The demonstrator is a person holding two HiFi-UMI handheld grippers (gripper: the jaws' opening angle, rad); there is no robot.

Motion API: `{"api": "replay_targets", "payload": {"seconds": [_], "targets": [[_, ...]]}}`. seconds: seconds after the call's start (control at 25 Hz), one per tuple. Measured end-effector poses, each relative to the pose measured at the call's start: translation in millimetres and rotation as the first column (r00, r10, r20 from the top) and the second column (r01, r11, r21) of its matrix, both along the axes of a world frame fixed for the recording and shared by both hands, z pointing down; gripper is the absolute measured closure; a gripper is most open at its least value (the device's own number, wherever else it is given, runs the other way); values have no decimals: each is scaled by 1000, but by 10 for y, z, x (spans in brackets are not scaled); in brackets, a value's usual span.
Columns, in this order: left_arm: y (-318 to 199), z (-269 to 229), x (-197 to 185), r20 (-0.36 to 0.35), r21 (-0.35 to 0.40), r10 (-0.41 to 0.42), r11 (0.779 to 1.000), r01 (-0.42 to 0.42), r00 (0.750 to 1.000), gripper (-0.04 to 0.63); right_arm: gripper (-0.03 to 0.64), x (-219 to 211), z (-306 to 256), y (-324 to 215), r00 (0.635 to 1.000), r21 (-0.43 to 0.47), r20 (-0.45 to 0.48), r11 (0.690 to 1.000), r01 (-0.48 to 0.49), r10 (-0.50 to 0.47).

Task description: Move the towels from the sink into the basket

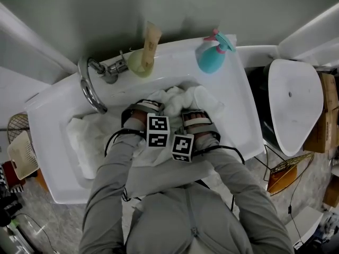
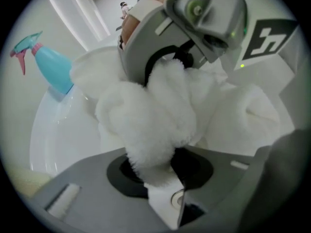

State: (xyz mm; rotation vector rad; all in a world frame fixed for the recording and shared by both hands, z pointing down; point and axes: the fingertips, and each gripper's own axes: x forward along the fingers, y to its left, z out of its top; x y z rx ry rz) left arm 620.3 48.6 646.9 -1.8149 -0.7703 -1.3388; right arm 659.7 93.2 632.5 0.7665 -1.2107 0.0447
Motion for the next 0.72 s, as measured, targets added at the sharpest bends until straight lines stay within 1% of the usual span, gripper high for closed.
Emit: {"api": "replay_targets", "payload": {"seconds": [0.2, 0.36, 0.52, 0.6, 0.72], "targets": [[-66, -245, 10, -75, 29, -62, 998, 64, 995, 426, 456, 16, -248, -69, 1000, 93, 8, 996, -14, 13], [-164, -560, 7, -152, 31, -148, 988, 154, 977, 431, 459, 21, -587, -187, 1000, 197, 25, 980, -21, 16], [-264, -923, -10, -232, 43, -229, 969, 245, 946, 433, 459, 12, -966, -313, 1000, 291, 28, 957, 1, -9], [-304, -1107, -36, -270, 37, -273, 955, 293, 923, 433, 459, -6, -1163, -380, 999, 335, 27, 942, 19, -29], [-369, -1355, -136, -318, 34, -339, 929, 368, 885, 434, 459, -93, -1435, -495, 997, 392, 27, 918, 60, -77]]}}
